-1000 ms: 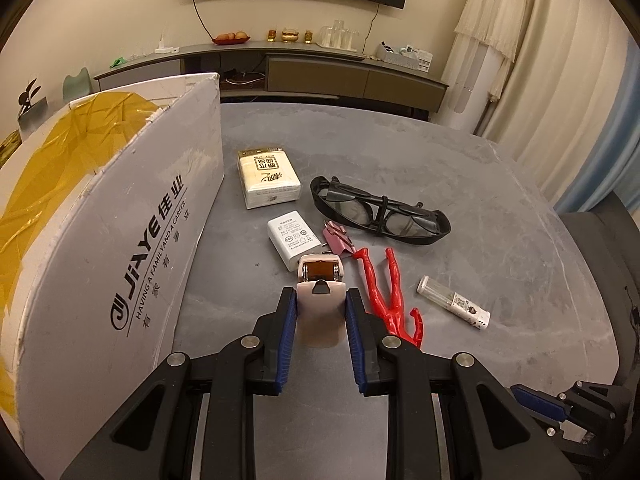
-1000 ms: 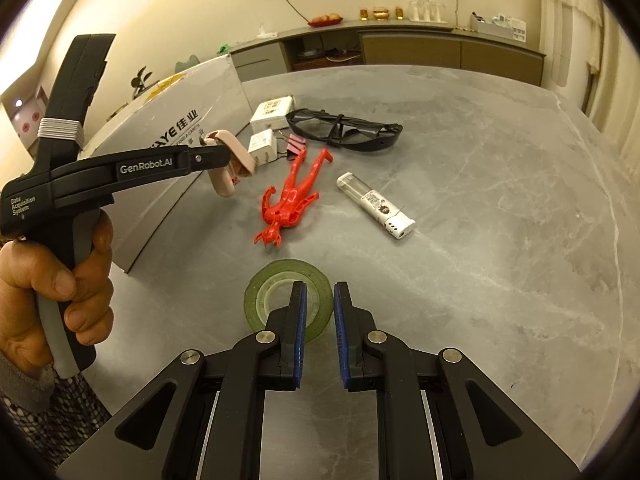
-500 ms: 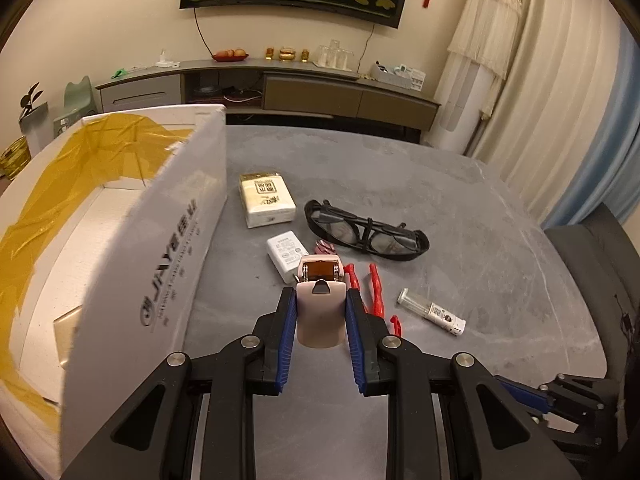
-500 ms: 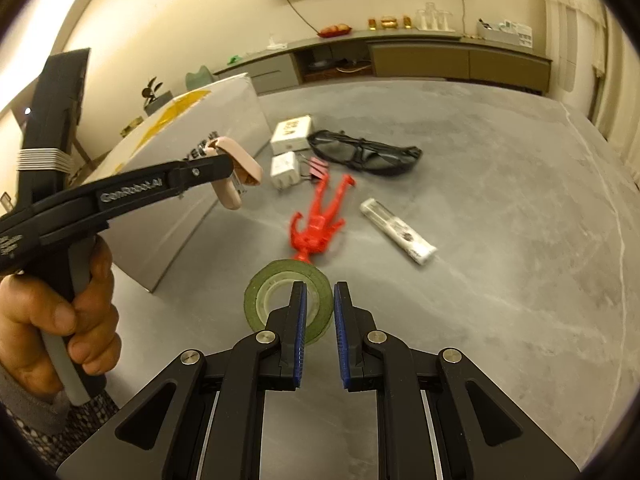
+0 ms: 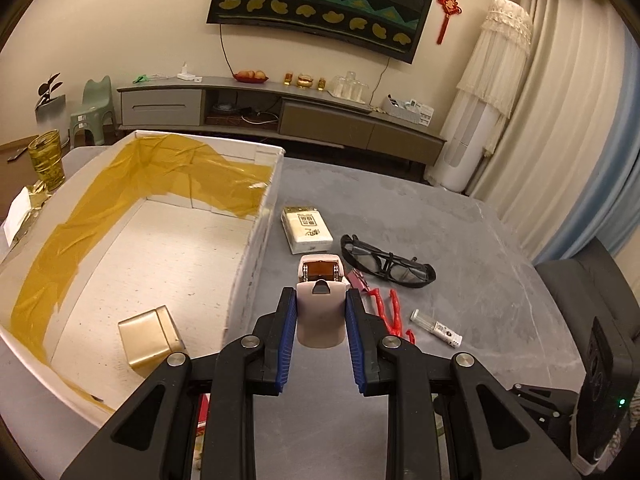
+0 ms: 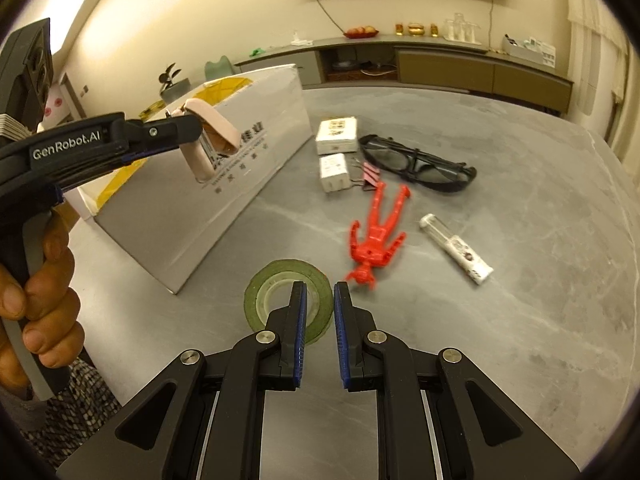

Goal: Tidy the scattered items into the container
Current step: 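Carry the pink stapler and green tape roll over the white box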

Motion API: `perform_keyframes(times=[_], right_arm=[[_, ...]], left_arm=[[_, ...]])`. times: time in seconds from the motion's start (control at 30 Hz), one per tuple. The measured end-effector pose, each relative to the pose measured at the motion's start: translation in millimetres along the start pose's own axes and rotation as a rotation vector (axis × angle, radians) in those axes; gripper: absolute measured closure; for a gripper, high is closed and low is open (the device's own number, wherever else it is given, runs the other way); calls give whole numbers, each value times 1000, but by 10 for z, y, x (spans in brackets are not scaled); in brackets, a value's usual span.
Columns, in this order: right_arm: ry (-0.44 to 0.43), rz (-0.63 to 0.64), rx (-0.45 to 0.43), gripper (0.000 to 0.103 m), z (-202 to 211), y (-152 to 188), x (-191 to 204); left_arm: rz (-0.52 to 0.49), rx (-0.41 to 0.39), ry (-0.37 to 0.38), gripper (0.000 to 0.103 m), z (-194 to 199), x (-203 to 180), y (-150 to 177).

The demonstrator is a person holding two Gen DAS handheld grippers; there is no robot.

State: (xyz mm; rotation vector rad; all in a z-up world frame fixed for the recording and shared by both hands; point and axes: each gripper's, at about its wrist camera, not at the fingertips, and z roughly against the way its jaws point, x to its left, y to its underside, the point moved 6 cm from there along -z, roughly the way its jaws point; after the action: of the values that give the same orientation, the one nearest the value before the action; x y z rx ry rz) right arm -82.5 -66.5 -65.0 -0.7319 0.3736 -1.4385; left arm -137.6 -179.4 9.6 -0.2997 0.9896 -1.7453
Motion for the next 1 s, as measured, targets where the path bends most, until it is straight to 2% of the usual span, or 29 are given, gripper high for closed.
perform_keyframes(times=[0.43, 0.67, 1.0], right_arm=[[-31, 34, -61, 89, 75, -260, 298], [-39, 48, -78, 89, 96, -340, 434], [-72, 65, -94, 89, 129, -516, 686]], left_arm=[[26, -45, 22, 78, 242, 143, -127], [47, -43, 28, 78, 266, 252, -146], [87, -71, 42, 78, 392, 541, -241]])
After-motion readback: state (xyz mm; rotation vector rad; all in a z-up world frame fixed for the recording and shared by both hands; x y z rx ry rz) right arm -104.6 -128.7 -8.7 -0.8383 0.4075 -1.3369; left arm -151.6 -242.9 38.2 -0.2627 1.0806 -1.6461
